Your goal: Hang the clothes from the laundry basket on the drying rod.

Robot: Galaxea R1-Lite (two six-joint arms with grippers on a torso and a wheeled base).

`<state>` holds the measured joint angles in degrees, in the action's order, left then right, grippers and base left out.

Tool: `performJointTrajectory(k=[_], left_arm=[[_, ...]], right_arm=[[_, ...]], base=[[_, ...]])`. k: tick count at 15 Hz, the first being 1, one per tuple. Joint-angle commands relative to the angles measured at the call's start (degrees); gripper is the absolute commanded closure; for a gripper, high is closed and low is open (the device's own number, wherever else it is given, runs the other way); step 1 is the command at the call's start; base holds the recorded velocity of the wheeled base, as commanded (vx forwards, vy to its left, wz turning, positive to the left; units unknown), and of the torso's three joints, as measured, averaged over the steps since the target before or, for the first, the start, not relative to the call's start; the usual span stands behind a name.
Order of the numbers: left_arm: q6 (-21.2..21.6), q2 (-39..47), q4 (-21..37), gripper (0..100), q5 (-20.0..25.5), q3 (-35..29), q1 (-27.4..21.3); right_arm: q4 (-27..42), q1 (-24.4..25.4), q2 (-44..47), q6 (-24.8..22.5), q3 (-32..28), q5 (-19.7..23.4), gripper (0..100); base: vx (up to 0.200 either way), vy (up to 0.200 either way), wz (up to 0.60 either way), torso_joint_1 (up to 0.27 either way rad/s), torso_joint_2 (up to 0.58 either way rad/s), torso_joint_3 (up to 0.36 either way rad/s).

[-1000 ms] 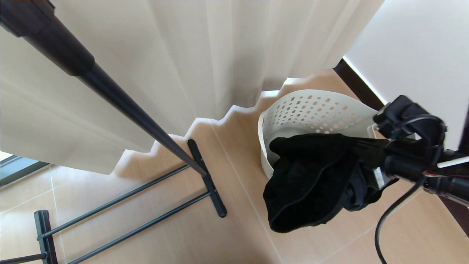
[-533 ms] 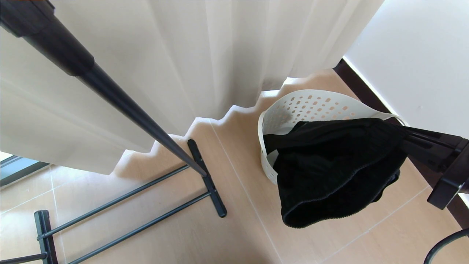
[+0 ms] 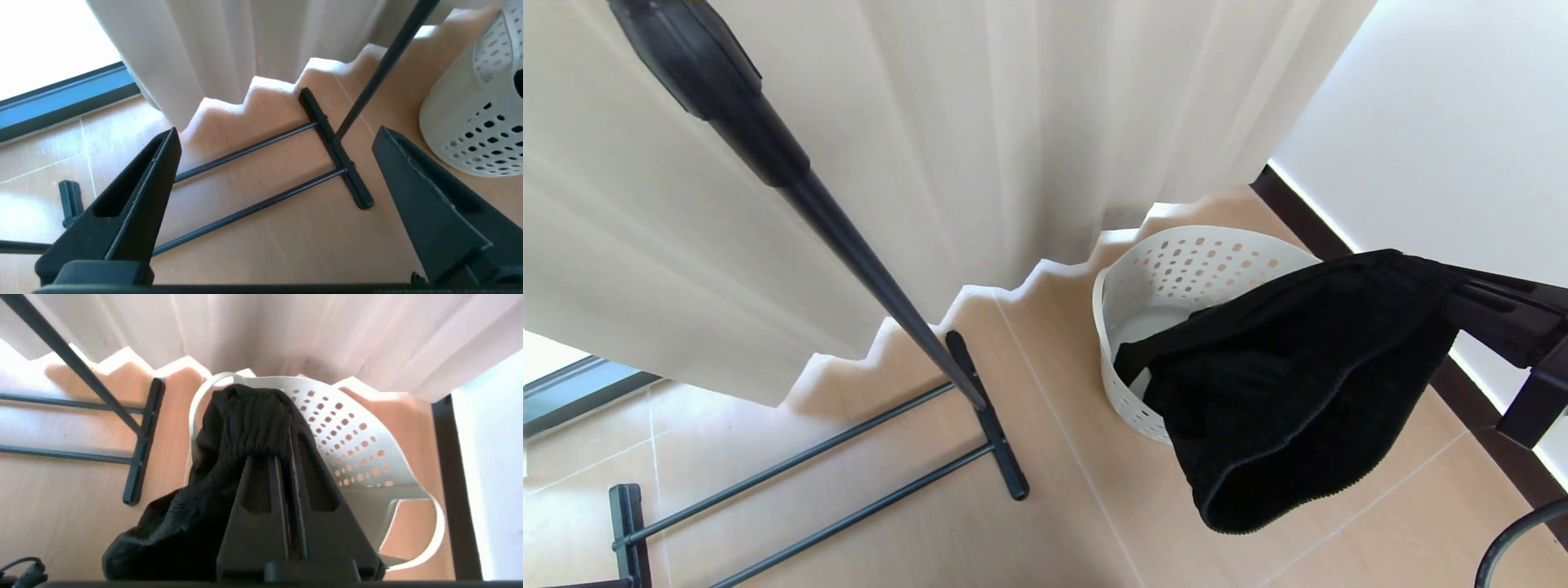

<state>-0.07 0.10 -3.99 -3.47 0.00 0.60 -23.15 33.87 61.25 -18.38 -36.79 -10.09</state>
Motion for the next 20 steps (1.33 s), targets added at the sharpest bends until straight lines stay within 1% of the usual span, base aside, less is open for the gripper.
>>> performJointTrajectory(k=[1,5,6,8,15,18,20], left_arm=[[0.0,0.0,0.0,0,0.0,0.0,0.0],[0.0,0.0,0.0,0,0.0,0.0,0.0],[0.0,0.0,0.0,0,0.0,0.0,0.0],[0.0,0.0,0.0,0,0.0,0.0,0.0],[0.0,0.0,0.0,0,0.0,0.0,0.0],[0.0,0.0,0.0,0,0.0,0.0,0.0],[0.0,0.0,0.0,0,0.0,0.0,0.0]], right_arm=[[-0.3,-0.6,0.9,-0.1,0.0,0.0,100],[-5.6,-0.6,3.4,0.0,1.9,0.0,100],[-8.2,-0.6,4.0,0.0,2.5,0.0,100],[-10.1,-0.6,4.1,0.0,3.5,0.0,100],[-10.0,-0.6,4.0,0.0,3.7,0.1,100],[-10.0,-0.6,5.3,0.0,3.6,-0.1,100],[-10.1,-1.6,5.3,0.0,3.2,0.1,100]], base=[[0.0,0.0,0.0,0.007,0.0,0.203],[0.0,0.0,0.0,0.001,0.0,0.207],[0.0,0.0,0.0,0.002,0.0,0.193],[0.0,0.0,0.0,0.002,0.0,0.202],[0.0,0.0,0.0,0.002,0.0,0.205],[0.0,0.0,0.0,0.009,-0.02,0.183],[0.0,0.0,0.0,0.027,-0.27,-0.105]])
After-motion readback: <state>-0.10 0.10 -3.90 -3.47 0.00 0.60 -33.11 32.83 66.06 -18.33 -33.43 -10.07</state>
